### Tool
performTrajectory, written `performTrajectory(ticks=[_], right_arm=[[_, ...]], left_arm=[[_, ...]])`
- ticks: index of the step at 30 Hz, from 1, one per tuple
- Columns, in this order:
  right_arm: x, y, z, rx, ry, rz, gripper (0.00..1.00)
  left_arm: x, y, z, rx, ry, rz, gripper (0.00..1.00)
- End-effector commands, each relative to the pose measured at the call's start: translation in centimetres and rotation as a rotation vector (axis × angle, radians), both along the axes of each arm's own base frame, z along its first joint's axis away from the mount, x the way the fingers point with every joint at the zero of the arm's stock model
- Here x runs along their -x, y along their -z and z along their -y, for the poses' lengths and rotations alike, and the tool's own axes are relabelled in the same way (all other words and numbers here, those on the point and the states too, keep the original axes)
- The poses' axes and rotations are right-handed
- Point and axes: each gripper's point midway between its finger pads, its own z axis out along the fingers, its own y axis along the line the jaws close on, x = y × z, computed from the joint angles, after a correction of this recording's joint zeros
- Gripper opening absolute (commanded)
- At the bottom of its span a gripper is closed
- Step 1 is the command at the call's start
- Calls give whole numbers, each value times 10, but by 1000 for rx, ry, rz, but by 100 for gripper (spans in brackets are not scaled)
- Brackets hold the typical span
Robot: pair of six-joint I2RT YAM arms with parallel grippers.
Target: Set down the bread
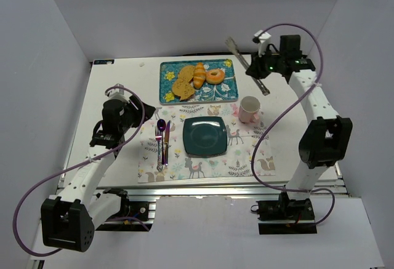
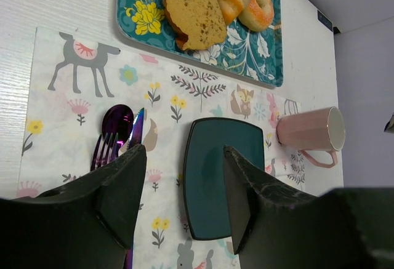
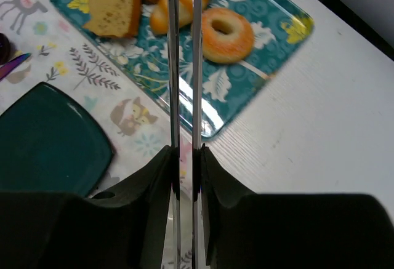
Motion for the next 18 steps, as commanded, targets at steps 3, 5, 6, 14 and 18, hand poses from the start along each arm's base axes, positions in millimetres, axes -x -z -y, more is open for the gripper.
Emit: performTrajectory(ticks=[3,5,6,14,18], right_arm=[[-9,17,-38,26,-102,-38,28],[-18,11,-44,59,-114,2,30],[-21,18,-47,72,-121,-13,30],[-40,16,-65,112,-155,31,35],[-44,20,-71,103,-148,22,37]], left_arm=[[2,-30,-4,6,-23,69,62],[2,-29,-5,9,-31,66,62],[3,-30,-5,12,-34,68,62],[3,-30,-6,25,-51,70,63],[2,-30,-7,23,-52,68,62]])
